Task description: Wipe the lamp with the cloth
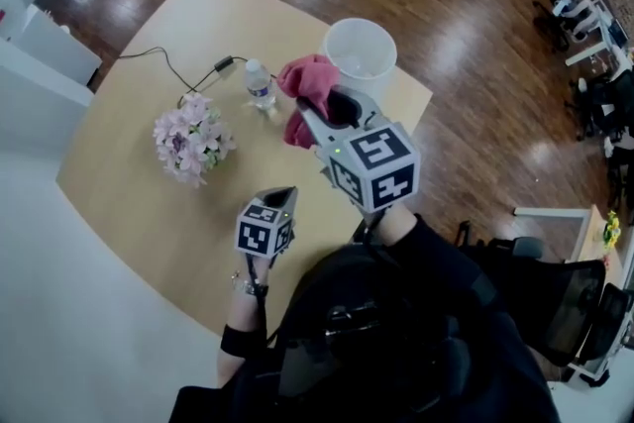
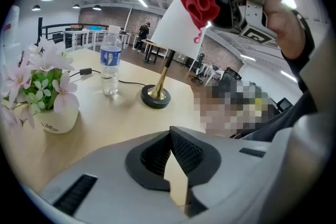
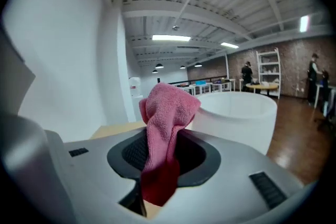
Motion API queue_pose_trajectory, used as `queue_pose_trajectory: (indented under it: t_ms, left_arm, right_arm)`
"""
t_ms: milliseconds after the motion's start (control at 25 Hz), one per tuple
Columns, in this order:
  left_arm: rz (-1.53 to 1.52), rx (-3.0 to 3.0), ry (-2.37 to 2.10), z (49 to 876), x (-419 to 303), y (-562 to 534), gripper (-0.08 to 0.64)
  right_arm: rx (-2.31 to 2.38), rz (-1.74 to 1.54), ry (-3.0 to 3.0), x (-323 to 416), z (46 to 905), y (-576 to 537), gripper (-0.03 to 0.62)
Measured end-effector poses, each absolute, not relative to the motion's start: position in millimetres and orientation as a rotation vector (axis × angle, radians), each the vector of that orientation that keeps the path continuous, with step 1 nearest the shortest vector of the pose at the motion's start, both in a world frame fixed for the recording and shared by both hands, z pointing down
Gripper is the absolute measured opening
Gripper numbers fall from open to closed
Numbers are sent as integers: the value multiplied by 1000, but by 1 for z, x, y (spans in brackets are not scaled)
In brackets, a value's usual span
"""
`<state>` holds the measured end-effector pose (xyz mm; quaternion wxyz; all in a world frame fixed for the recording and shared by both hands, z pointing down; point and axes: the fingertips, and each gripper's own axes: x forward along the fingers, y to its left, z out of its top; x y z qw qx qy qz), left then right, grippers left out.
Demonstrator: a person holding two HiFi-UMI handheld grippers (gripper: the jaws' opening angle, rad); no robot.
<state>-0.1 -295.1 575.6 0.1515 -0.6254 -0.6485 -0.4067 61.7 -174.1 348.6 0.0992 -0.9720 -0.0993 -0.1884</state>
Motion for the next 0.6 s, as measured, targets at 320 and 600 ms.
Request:
queue_pose_trajectory:
  t_ms: [320,600]
  left_arm:
    - [-1189,-1777,-1851,580,-7,-299,2]
    - [-1201,-1786,-1834,585,-4,-305,2]
  right_arm:
    - [-2612,-633,-265,53,421,-180,127]
    - [-2502,-707,-258,54,465,-187,127]
